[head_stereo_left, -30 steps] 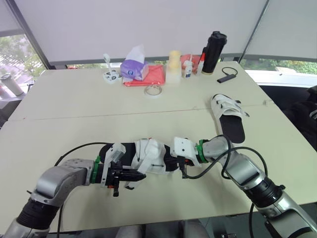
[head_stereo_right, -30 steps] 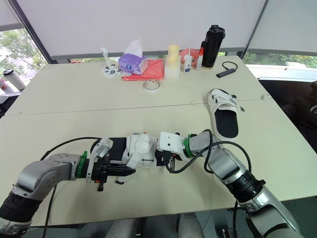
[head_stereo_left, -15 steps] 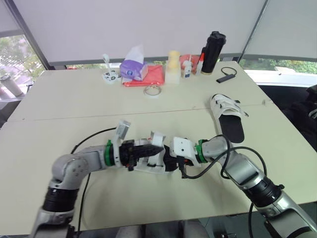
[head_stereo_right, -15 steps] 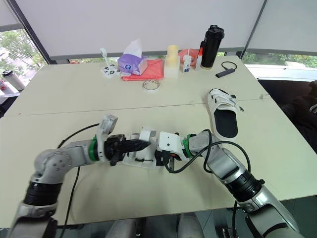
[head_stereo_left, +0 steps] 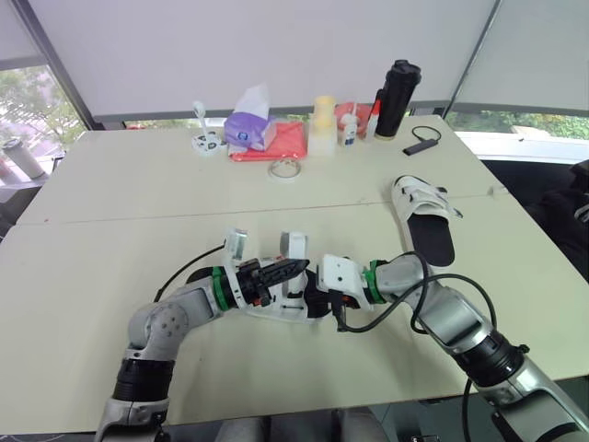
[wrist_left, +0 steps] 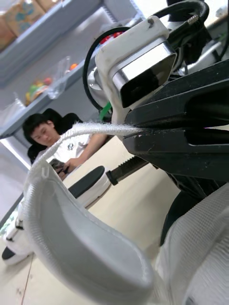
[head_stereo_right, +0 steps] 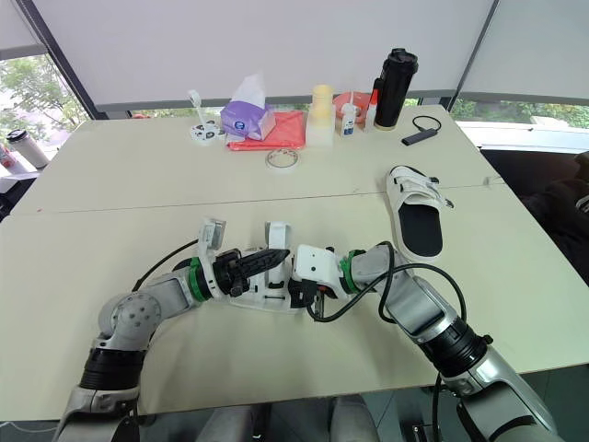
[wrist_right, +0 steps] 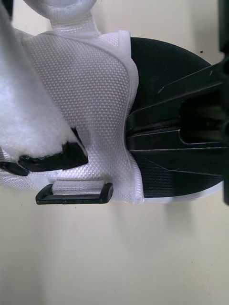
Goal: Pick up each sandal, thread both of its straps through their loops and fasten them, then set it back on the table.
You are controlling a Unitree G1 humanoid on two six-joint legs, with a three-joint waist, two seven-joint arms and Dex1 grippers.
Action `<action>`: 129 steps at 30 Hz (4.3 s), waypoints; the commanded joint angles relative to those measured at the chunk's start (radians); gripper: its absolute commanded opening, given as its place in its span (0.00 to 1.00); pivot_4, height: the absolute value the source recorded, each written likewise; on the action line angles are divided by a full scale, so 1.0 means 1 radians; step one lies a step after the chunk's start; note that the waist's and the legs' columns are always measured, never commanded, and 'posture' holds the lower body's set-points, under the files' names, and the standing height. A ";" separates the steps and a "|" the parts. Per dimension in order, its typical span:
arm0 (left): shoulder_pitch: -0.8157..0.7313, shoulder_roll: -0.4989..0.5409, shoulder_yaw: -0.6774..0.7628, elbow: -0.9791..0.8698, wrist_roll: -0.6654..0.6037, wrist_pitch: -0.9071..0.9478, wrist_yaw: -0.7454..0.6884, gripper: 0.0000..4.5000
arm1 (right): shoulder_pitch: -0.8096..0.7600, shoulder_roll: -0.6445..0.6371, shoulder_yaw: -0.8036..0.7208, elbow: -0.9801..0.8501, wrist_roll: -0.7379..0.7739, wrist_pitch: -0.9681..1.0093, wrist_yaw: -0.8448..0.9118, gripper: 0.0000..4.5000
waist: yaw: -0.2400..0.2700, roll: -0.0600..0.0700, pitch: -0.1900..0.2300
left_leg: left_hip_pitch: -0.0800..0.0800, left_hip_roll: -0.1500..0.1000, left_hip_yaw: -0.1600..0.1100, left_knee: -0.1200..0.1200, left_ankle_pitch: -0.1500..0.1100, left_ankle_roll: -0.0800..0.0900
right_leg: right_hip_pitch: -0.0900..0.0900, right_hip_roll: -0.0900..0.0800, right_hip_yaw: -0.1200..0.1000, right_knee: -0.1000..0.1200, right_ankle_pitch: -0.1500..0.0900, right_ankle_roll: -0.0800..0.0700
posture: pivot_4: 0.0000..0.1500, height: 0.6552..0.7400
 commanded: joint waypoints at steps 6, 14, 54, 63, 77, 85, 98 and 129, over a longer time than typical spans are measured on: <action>0.029 0.025 0.005 -0.001 -0.063 0.122 0.039 0.01 | 0.015 -0.011 0.031 0.036 -0.037 0.022 -0.001 0.00 | 0.000 0.000 0.000 | 0.000 0.000 0.000 0.000 0.000 0.000 | 0.000 0.000 0.000 0.000 0.000 0.000 | 1.00 1.00; 0.030 0.029 -0.034 0.020 -0.021 0.104 0.021 0.01 | 0.015 -0.016 0.030 0.032 -0.038 0.022 0.000 0.00 | 0.000 0.000 -0.001 | 0.000 0.000 0.000 0.000 0.000 0.000 | 0.000 0.000 0.000 0.000 0.000 0.000 | 1.00 1.00; 0.096 0.126 -0.278 0.141 0.371 -0.278 -0.292 0.01 | 0.022 -0.018 0.022 0.020 -0.041 0.036 -0.003 0.00 | 0.002 0.005 -0.010 | 0.003 0.001 0.001 -0.002 -0.003 -0.002 | 0.002 -0.004 0.000 -0.007 -0.001 0.000 | 1.00 1.00; 0.095 0.159 -0.288 0.161 0.420 -0.332 -0.305 0.19 | 0.017 -0.017 0.026 0.027 -0.042 0.031 -0.002 0.00 | 0.001 0.007 -0.011 | 0.003 0.001 0.000 -0.002 -0.004 -0.001 | 0.001 -0.005 0.000 -0.007 -0.001 0.000 | 1.00 1.00; 0.170 0.317 -0.166 -0.086 0.337 -0.355 -0.335 0.99 | 0.018 -0.018 0.028 0.028 -0.042 0.028 0.000 0.00 | -0.002 0.009 -0.012 | 0.000 0.001 0.000 -0.003 -0.004 -0.001 | -0.004 -0.008 0.000 -0.007 -0.003 0.004 | 1.00 1.00; 0.223 0.363 -0.011 -0.247 0.125 -0.179 -0.274 0.99 | 0.013 -0.012 0.034 0.035 -0.044 0.020 0.005 0.00 | -0.002 0.006 -0.010 | -0.005 0.001 0.000 -0.003 -0.004 0.000 | -0.009 -0.007 0.000 -0.005 -0.001 0.001 | 1.00 1.00; 0.379 0.454 -0.101 -0.285 0.215 -0.230 -0.326 0.99 | 0.017 -0.009 0.035 0.035 -0.046 0.015 0.008 0.00 | -0.002 0.007 -0.009 | -0.006 0.000 0.004 -0.004 -0.004 0.000 | -0.012 -0.013 0.000 -0.006 -0.001 0.000 | 1.00 1.00; 0.316 0.238 -0.230 -0.181 0.318 -0.307 -0.264 0.99 | 0.015 -0.006 0.030 0.037 -0.050 0.019 0.007 0.00 | 0.001 0.006 -0.009 | -0.006 -0.001 0.003 -0.002 -0.004 0.002 | -0.011 -0.011 -0.002 -0.006 -0.001 0.001 | 1.00 1.00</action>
